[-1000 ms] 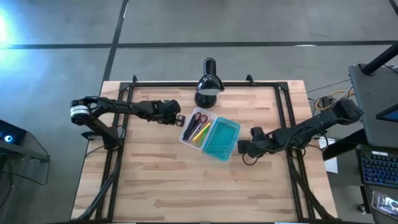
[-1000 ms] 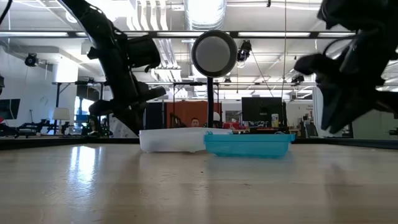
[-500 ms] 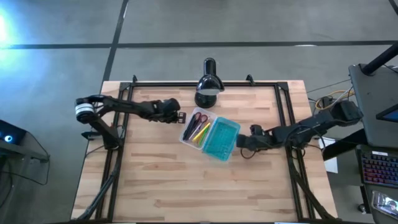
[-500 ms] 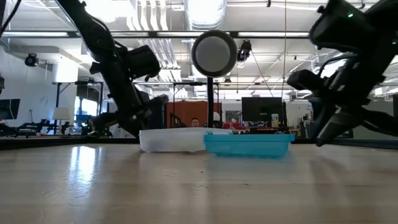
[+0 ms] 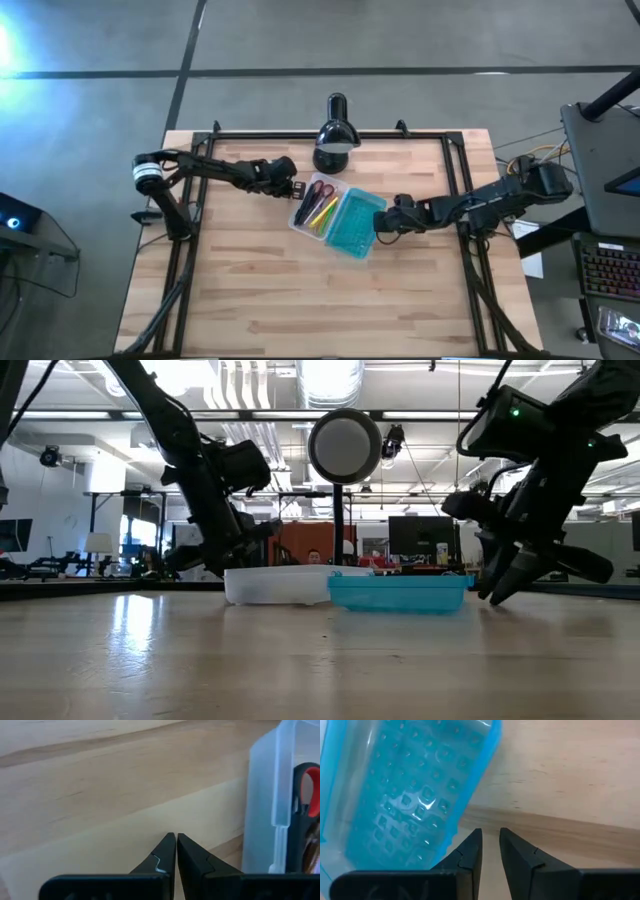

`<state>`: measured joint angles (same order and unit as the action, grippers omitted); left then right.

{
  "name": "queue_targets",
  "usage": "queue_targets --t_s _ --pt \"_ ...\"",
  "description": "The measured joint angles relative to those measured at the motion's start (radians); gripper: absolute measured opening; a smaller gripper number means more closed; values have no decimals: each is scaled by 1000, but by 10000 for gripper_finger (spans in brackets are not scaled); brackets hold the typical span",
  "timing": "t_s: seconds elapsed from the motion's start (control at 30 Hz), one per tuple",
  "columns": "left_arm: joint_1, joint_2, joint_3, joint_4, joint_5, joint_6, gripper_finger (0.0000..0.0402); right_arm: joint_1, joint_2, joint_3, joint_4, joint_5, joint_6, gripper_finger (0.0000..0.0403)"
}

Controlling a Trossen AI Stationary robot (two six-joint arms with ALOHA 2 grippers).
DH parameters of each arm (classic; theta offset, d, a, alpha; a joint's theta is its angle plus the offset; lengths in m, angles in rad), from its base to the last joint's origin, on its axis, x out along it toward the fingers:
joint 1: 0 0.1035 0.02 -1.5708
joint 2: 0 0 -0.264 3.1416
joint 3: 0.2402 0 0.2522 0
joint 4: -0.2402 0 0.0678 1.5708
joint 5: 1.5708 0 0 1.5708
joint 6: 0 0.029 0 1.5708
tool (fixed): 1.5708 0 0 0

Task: Pick & place school supplies into a supply box
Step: Close the supply box

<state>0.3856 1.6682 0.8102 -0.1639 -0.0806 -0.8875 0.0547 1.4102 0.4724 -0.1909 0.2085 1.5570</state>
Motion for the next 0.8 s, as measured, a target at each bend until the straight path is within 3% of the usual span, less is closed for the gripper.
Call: queue_targets --t_s 0.47,0.8 --pt "-1 35 15 52 35 -1 1 -42 86 100 11 -13 -157 63" --pt "-1 31 15 48 38 23 1 -40 -10 96 3 6 -173 63"
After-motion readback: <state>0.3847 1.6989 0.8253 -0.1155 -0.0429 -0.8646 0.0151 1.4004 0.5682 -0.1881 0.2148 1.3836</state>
